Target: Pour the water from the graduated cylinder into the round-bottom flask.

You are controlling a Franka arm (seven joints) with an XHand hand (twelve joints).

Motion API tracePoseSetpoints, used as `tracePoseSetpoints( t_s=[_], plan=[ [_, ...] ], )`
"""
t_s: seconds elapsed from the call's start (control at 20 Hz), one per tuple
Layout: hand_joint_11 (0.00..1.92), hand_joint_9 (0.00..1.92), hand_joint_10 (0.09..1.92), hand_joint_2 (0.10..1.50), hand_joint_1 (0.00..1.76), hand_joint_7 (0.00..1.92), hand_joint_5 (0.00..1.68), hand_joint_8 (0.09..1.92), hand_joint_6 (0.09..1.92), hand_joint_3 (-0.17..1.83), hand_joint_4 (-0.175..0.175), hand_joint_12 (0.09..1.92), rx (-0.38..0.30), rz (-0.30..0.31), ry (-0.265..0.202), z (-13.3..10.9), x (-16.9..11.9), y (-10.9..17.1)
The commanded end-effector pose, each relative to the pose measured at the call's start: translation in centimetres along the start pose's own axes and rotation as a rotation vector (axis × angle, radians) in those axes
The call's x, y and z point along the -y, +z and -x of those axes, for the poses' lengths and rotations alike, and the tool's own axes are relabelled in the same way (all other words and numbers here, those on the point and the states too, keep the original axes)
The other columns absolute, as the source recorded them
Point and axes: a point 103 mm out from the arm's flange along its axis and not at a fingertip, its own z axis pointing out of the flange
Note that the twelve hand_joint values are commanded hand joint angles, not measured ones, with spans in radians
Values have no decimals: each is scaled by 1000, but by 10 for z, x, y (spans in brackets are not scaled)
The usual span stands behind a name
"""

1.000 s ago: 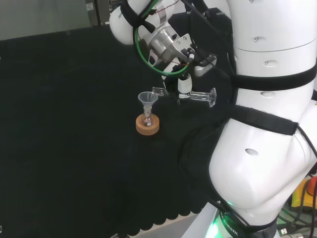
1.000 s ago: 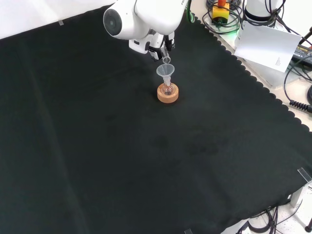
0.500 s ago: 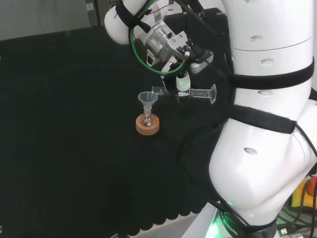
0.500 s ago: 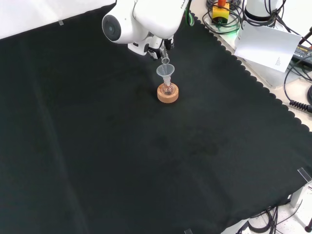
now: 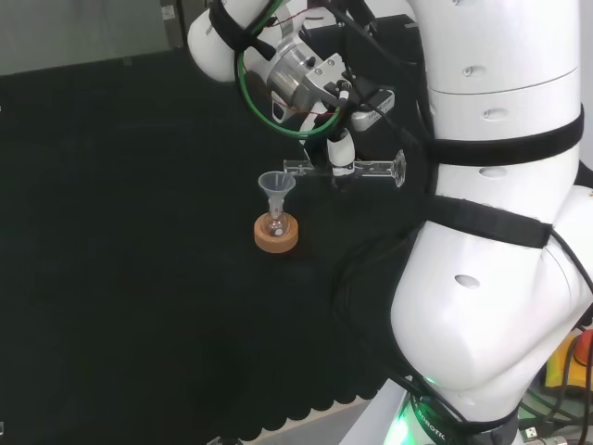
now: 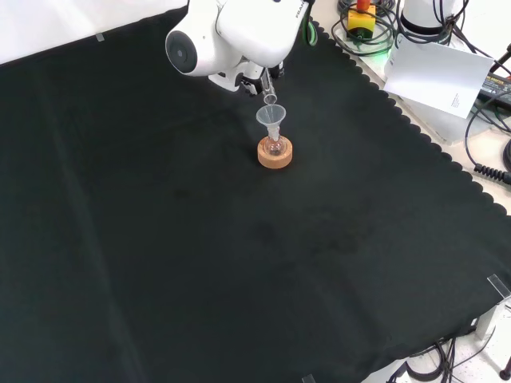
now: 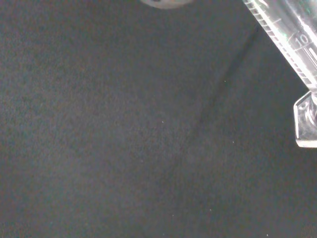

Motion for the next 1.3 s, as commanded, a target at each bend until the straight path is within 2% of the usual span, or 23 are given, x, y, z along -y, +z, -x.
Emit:
tracePoseSetpoints(
  t_s=[0.05,0.45,1.3],
  plan=[
    [1336,1496,87,1085,1269,1060,1034,904,917,0,-175,691,13,-13,13,0,3,-2],
    [1335,1496,87,1085,1269,1060,1033,904,918,0,-175,690,36,-44,43,-1,5,-3],
    [1335,1494,87,1086,1269,1057,1030,909,922,0,-175,688,79,-58,93,-3,9,-10]
  ],
)
